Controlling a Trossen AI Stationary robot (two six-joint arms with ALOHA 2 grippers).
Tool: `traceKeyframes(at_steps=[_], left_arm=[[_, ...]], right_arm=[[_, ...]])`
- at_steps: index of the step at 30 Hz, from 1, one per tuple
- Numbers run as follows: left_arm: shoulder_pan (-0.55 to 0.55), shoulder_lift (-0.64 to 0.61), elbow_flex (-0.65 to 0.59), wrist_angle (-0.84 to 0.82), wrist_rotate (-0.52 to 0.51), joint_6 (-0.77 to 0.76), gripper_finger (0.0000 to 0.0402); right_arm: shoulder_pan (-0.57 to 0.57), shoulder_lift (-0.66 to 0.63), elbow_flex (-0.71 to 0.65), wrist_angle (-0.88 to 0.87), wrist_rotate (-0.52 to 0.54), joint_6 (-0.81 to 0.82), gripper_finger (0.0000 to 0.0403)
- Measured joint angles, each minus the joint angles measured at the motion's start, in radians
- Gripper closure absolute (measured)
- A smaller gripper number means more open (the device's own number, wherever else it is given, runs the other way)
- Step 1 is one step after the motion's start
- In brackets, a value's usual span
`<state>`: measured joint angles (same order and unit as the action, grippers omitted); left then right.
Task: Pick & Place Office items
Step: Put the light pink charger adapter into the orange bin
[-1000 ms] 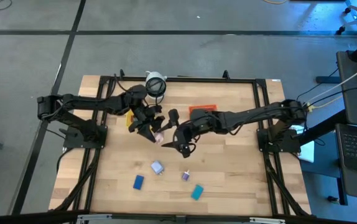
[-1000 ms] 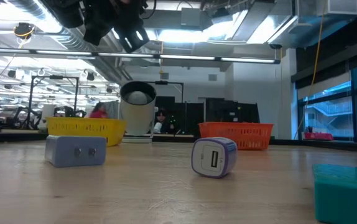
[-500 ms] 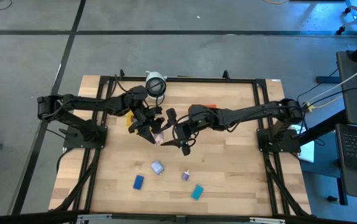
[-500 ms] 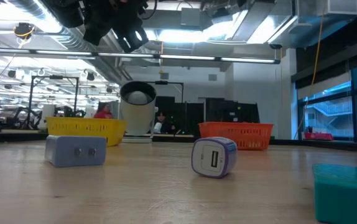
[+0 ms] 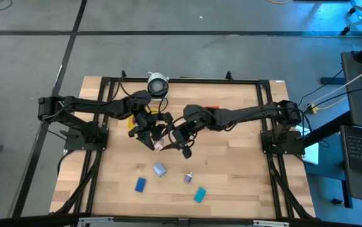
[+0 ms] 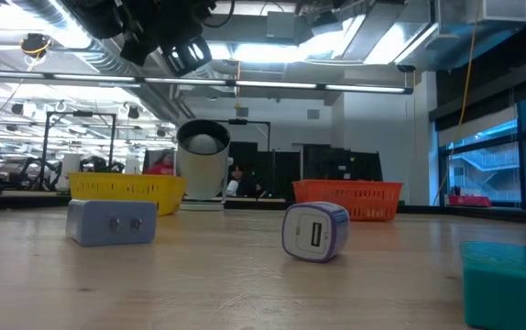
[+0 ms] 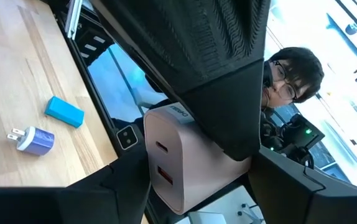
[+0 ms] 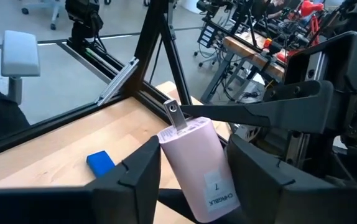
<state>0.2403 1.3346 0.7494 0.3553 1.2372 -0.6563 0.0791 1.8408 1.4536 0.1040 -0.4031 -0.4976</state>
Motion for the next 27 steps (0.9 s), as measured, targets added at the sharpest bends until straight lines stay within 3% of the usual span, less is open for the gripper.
traceKeyframes(at_steps=[15, 27], left_arm=[[0.002, 0.001, 0.0, 0.015, 0.011, 0.008, 0.0154], [0.07, -0.001, 0.002, 0.071, -0.016, 0.024, 0.0153]], right_arm=[[-0.005, -0.009, 0.0, -0.025, -0.031, 0.019, 0.0251], [-0.032, -0.043, -0.002, -0.068, -0.019, 0.027, 0.0274]])
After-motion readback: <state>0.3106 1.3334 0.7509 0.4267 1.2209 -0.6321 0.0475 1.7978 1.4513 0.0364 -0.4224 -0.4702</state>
